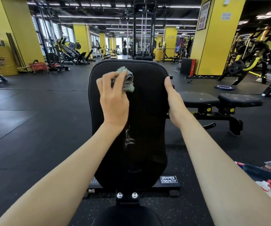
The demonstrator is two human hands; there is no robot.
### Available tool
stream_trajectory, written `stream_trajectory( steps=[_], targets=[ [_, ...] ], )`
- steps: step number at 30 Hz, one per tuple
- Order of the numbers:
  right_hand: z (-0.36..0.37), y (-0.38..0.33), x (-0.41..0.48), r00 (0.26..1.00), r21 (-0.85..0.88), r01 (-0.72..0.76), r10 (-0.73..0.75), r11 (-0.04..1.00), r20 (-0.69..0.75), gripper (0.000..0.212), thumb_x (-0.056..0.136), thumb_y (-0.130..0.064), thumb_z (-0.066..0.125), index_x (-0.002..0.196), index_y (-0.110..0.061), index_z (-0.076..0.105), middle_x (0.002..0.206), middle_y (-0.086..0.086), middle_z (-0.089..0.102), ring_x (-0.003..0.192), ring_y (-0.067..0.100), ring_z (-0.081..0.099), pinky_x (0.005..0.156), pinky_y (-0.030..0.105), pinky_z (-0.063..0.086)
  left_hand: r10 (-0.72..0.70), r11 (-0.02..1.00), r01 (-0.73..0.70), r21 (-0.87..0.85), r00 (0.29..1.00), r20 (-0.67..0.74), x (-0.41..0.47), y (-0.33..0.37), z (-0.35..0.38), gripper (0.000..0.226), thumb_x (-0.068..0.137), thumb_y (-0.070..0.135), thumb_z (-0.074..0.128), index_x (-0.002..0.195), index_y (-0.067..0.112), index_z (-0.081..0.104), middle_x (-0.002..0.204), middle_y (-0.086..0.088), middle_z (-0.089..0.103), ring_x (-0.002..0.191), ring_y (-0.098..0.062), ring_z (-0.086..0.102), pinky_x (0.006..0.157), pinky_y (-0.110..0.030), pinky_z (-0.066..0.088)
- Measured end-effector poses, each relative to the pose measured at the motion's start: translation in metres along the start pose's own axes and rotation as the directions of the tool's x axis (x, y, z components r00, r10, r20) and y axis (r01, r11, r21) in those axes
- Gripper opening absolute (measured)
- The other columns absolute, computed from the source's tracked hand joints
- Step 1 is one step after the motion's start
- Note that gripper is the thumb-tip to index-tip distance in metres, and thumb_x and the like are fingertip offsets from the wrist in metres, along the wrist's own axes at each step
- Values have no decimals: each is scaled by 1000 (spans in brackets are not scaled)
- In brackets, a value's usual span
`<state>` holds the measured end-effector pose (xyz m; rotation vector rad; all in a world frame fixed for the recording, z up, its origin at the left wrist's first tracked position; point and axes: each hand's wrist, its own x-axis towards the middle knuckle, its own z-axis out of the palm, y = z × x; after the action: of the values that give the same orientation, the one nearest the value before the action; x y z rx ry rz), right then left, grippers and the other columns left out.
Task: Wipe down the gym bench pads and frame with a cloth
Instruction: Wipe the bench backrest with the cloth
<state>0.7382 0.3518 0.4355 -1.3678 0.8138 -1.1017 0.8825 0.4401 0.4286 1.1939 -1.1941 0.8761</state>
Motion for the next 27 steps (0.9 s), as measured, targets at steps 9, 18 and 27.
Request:
stream_trajectory(
  steps=[9, 18, 27],
  targets=[
    [-4, 3, -1, 995, 38, 60, -63, 998, 84, 92, 65, -84, 56, 132, -20, 55, 121, 2, 67, 111, 20, 64, 97, 44, 50, 294, 956, -291, -44, 941, 169, -8, 26, 11, 33, 86, -1, 47, 112, 0, 67, 100, -16, 63, 93, -24, 47, 62, -26, 52],
    [-2, -8, -4, 1000, -44, 4, -4, 999, 16, 123, 40, -94, 56, 138, -20, 48, 129, -5, 59, 117, 10, 55, 101, 30, 42, -297, 952, 305, 25, 940, -166, 22, 1, 8, 39, 69, -9, 53, 104, 7, 58, 95, -16, 56, 86, -20, 38, 74, -34, 43],
    [-3, -29, -1, 971, 20, -233, 233, 972, -49, 86, 91, -72, 10, 119, -12, 64, 115, 2, 69, 106, 12, 63, 80, 25, 47, -202, 979, 199, 42, 976, 77, 21, 33, 17, 39, 76, -4, 42, 109, 16, 51, 95, -14, 58, 84, -20, 45, 70, -32, 41]
  ],
)
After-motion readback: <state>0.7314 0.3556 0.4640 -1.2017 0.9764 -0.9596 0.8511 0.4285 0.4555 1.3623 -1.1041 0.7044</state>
